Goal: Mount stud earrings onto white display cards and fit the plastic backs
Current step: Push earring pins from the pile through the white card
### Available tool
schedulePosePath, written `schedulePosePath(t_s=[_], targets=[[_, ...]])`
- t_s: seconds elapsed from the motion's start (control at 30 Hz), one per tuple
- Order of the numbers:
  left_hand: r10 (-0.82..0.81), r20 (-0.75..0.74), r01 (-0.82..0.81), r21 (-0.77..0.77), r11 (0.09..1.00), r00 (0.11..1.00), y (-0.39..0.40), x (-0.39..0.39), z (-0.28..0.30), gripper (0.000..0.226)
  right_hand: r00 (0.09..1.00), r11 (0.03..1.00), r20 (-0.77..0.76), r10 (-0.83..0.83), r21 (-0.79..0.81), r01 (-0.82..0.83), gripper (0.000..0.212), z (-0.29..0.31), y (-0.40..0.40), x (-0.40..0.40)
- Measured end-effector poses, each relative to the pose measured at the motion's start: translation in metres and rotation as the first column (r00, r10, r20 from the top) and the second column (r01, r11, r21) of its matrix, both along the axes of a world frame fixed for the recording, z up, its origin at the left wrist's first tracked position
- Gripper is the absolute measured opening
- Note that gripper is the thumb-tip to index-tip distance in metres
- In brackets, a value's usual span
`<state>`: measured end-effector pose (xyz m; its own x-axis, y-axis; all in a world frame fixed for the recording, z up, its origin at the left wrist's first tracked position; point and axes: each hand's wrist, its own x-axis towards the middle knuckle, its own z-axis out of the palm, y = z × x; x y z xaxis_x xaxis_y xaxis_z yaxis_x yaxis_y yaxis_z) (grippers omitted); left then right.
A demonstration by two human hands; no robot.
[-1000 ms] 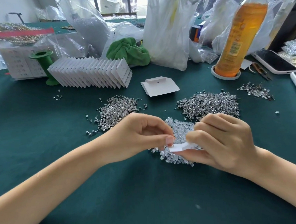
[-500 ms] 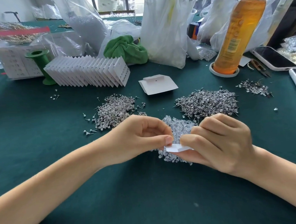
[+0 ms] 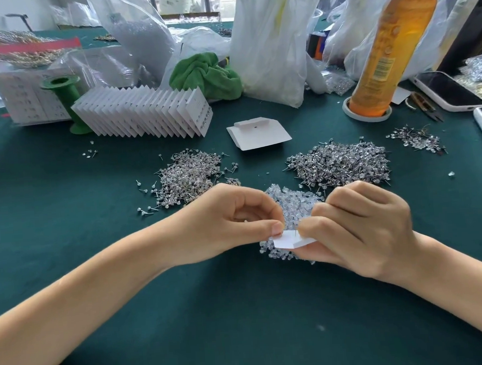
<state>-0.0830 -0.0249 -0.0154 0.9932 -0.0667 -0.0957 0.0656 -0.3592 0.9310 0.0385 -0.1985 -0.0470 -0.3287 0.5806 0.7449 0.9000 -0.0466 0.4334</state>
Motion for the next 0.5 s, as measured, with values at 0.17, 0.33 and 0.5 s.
schedulePosePath(t_s=[0.17,0.33,0.5], targets=[[-0.029,0.012,0.028,0.058,0.998,1.0,-0.001,-0.0008,0.0026,0.005,1.0,1.0,0.021,0.012,-0.013,-0.011,0.047,-0.0005,-0.0012,-0.0002],[-0.051,-0.001,0.051,0.112,0.992,0.999,0.0009,-0.0007,0.0038,0.004,0.999,1.0,0.037,0.025,-0.014,-0.025,0.046,-0.001,-0.0007,-0.0012],[-0.089,-0.038,0.092,0.114,0.989,0.995,0.001,0.0011,0.0103,0.004,0.997,0.999,0.064,0.048,-0.015,-0.047,0.042,-0.0015,-0.0005,-0.0016]])
